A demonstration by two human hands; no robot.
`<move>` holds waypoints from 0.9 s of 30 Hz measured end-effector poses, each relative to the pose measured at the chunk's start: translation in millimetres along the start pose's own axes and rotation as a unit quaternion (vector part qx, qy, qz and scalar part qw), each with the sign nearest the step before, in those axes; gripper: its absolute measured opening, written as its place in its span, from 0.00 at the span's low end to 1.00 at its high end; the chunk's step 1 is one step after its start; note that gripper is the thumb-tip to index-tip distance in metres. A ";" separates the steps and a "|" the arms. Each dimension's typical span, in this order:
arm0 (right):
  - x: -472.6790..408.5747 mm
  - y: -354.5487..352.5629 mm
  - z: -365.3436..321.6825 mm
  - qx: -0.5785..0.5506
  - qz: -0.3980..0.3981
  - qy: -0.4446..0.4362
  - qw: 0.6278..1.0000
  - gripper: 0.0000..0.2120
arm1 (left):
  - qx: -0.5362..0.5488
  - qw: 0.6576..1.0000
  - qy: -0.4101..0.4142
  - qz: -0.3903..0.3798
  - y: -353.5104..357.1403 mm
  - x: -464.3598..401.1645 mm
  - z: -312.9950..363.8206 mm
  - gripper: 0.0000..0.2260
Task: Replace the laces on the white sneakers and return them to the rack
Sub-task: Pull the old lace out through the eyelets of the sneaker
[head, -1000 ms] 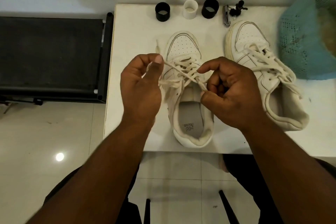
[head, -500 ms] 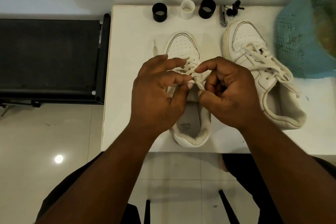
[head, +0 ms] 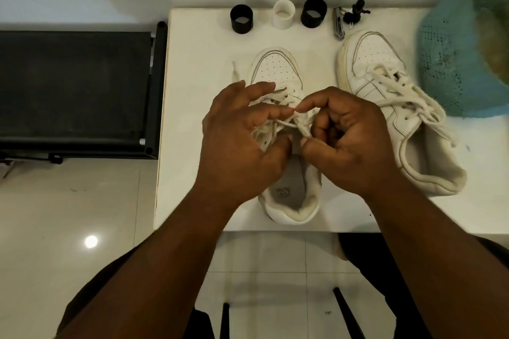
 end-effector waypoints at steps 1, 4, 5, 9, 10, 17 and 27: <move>-0.1 0.2 -0.5 0.004 0.000 -0.001 1.000 0.16 | -0.021 1.000 0.005 0.022 0.4 1.7 1.3 0.12; -0.2 0.2 -0.5 0.014 -0.002 0.001 1.000 0.17 | -0.053 0.997 0.031 0.057 0.0 5.1 6.6 0.08; -0.2 -0.3 0.0 0.017 -0.002 0.003 1.000 0.17 | -0.022 0.998 0.018 0.064 -1.1 4.8 5.6 0.06; -0.1 -0.9 0.7 0.012 0.003 0.006 1.000 0.17 | 0.359 0.905 -0.183 0.134 -8.5 -2.0 -7.9 0.07; -0.1 -0.4 0.4 0.010 0.003 0.005 1.000 0.17 | 0.405 0.874 -0.220 0.156 -11.3 -2.6 -12.9 0.07; 0.1 1.1 -0.1 0.006 0.003 0.004 1.000 0.17 | 0.135 0.988 -0.073 -0.004 -8.5 -4.7 -8.8 0.23; 0.1 0.5 1.2 0.008 -0.002 0.010 1.000 0.17 | 0.088 0.983 -0.080 0.138 -9.6 1.7 -2.2 0.02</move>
Point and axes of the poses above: each hand's wrist, its own x-axis away from the middle knuckle, its own y-axis out of the palm, z = x × y, the point moved 3 cm from there along -x, towards the middle knuckle, and after that the axes turned 9 degrees about -z, right-handed, at the moved point
